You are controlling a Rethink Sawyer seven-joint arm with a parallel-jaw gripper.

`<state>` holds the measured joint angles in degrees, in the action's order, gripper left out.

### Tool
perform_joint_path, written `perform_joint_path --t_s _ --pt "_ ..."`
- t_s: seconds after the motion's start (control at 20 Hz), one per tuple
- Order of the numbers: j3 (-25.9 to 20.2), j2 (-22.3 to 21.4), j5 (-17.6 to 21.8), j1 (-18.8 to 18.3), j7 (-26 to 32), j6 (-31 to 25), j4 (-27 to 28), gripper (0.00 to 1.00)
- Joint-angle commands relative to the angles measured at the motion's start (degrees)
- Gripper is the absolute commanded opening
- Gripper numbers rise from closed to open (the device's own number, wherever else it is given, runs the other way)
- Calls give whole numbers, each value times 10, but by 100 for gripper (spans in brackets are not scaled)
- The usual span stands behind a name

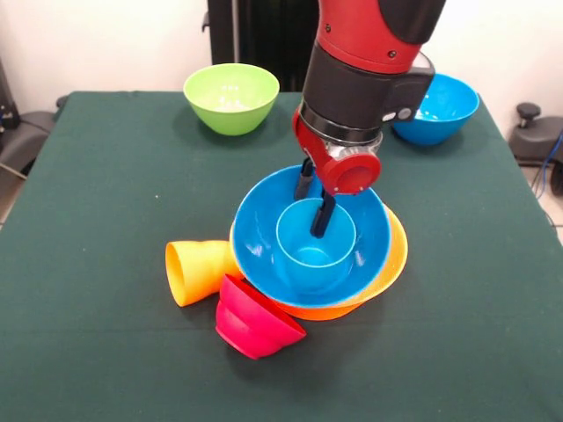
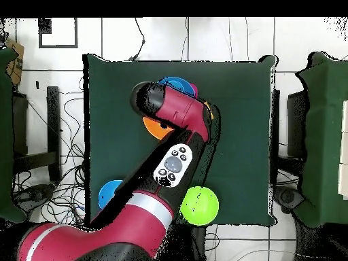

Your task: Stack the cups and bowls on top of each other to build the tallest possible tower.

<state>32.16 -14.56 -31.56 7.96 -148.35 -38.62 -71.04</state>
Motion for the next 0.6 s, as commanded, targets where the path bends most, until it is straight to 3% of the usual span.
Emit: perform_joint_path --t_s 0.05,0.6 --pt "-95 -16 31 6 -3 23 -66 100" --pt "-108 -42 36 6 -1 21 -92 100"
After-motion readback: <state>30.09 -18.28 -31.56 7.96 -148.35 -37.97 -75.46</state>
